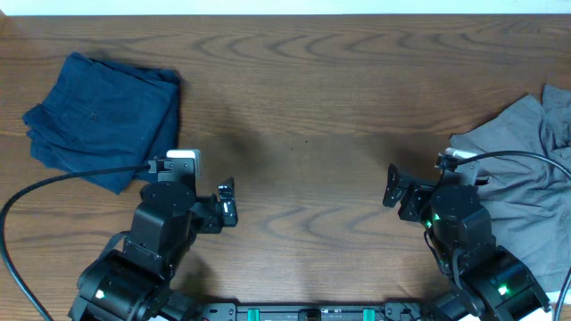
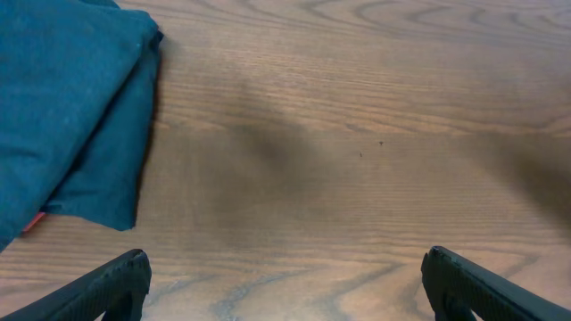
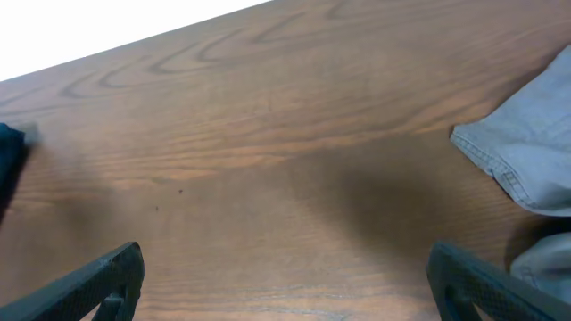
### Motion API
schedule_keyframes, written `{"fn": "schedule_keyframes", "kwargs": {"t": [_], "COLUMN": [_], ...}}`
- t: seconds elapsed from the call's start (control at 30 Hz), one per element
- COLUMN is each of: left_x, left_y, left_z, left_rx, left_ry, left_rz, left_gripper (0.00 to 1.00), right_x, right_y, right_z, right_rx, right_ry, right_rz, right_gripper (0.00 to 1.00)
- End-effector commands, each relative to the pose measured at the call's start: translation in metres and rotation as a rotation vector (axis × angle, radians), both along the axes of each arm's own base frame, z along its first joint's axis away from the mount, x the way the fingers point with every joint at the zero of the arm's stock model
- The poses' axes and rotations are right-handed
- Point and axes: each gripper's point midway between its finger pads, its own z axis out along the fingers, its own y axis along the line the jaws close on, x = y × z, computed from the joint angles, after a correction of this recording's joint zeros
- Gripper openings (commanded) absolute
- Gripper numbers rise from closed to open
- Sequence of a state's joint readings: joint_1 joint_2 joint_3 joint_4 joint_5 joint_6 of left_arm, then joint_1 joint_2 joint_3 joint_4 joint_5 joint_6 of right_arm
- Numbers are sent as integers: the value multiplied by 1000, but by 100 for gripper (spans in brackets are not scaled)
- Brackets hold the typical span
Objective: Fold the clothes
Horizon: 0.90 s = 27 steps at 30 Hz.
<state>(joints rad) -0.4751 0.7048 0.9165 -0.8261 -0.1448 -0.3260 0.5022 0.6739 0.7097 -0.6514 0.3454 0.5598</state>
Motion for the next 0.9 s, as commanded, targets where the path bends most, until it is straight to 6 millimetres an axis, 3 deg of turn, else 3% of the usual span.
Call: {"fn": "schedule_keyframes", "kwargs": {"t": [0.0,0.37,0.5,0.6,0.87], "left_x": [1,1,1,1,1], "left_y": [3,3,3,3,3], "left_z": [-4,-4,-4,-4,-4], "left_rx": [11,10,11,11,11], "left_ry": [5,5,5,5,5], "left_rz": [22,22,22,22,22], "left_gripper": [98,98,98,98,98], "right_x": [0,-2,-6,-6,-14], "right_y": [-2,-3,-16,-27,-28], "right_z": [-3,-5,-7,-9,-21], "right_rx": [-4,-8,-24,-9,-39], "right_ry": [3,10,2,-42,-252], "right_rz": [-19,-19,-47,-70,91], "right_gripper": [99,99,99,99,99]}}
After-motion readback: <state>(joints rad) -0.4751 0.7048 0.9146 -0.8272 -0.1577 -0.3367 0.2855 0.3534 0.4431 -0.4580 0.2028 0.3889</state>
